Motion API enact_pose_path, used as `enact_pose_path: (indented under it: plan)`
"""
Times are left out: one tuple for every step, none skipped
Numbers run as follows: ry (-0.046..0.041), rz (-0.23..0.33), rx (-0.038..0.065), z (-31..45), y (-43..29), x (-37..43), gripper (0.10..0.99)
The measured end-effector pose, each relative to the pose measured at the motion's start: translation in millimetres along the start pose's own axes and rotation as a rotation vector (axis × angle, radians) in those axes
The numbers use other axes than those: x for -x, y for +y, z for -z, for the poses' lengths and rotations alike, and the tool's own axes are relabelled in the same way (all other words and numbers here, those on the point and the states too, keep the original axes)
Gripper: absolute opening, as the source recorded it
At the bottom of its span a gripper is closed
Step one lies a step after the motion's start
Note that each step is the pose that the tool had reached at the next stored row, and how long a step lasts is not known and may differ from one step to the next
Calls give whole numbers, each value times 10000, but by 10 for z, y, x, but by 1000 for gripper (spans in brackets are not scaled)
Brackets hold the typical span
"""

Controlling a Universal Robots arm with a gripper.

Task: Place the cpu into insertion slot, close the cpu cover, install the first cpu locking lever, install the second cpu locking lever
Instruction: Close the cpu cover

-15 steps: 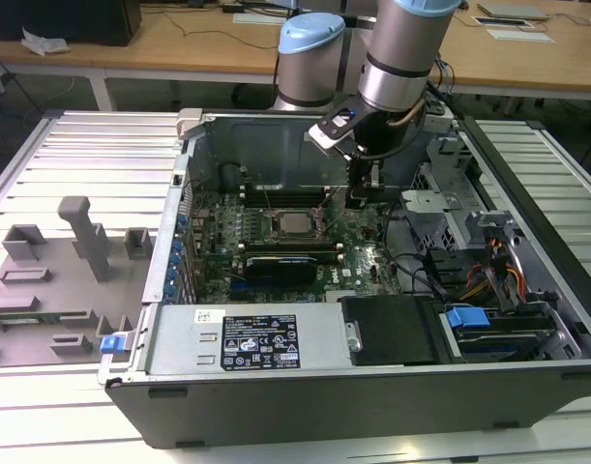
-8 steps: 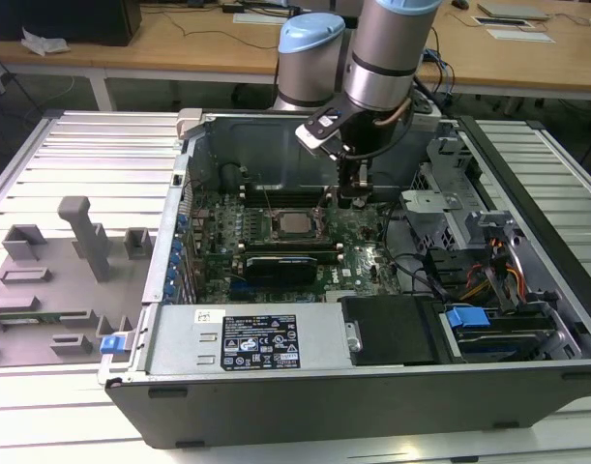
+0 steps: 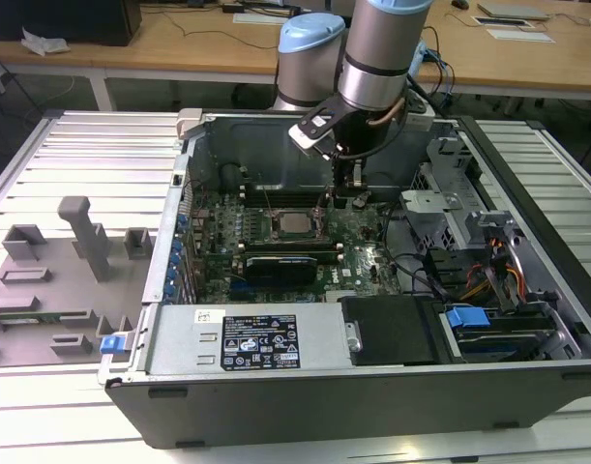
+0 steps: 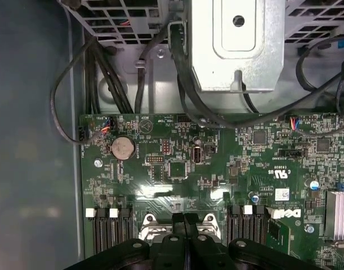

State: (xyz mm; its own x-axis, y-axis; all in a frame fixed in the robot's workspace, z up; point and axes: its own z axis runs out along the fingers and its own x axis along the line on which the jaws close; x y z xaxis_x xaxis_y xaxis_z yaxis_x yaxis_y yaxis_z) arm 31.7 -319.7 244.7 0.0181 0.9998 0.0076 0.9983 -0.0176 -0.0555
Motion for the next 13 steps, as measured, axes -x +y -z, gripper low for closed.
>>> enact_pose_path:
  plan:
    - [0,0,1,0,-7,0,106]
    - [0,0,2,-1,-12,0,106]
    - [0,0,8,-2,-45,0,106]
    - [0,1,16,-5,-84,1,106]
    - [1,0,19,-6,-101,1,106]
    - [0,0,20,-6,-110,1,106]
    - [0,0,22,-6,-118,2,106]
    - [0,1,23,-7,-124,2,106]
    - [0,-1,24,-7,-129,2,106]
    - [0,0,24,-8,-136,2,106]
    - [1,0,26,-8,-141,2,106]
    - [1,1,26,-9,-147,2,106]
    - [0,1,26,-9,-150,2,106]
